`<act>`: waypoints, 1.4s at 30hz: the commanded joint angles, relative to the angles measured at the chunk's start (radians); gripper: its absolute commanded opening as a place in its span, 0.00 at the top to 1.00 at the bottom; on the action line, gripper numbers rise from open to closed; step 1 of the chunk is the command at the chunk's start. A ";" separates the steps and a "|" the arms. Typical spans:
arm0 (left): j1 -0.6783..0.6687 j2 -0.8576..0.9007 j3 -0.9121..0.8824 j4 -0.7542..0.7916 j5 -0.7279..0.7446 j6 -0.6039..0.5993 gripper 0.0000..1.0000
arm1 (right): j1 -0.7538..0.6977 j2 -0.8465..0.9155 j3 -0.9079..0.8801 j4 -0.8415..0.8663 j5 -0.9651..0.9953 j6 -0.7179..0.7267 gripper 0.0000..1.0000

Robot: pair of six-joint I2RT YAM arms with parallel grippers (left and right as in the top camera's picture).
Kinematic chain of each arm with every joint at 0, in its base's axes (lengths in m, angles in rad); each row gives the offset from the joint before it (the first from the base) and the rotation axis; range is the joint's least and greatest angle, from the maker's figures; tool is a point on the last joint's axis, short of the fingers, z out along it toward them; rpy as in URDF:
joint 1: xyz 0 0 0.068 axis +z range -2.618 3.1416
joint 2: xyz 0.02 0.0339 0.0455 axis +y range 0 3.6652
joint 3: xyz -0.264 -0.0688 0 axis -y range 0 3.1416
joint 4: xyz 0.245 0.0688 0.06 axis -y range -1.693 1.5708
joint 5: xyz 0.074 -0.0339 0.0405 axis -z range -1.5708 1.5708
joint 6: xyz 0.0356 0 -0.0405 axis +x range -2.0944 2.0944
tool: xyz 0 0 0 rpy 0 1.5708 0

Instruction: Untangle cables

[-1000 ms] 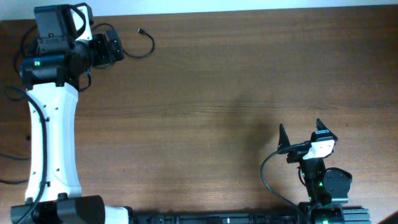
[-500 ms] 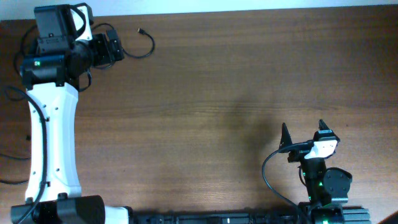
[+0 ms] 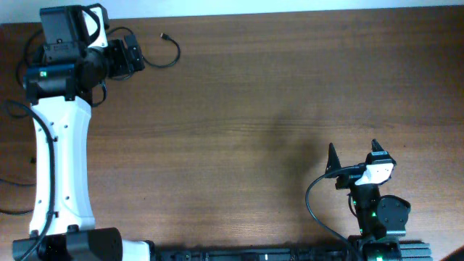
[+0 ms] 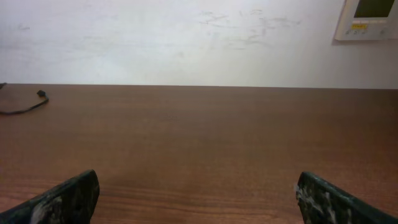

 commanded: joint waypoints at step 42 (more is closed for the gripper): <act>-0.081 -1.571 -1.602 0.918 0.035 0.129 0.01 | -0.007 -0.004 -0.005 -0.008 0.016 0.003 0.02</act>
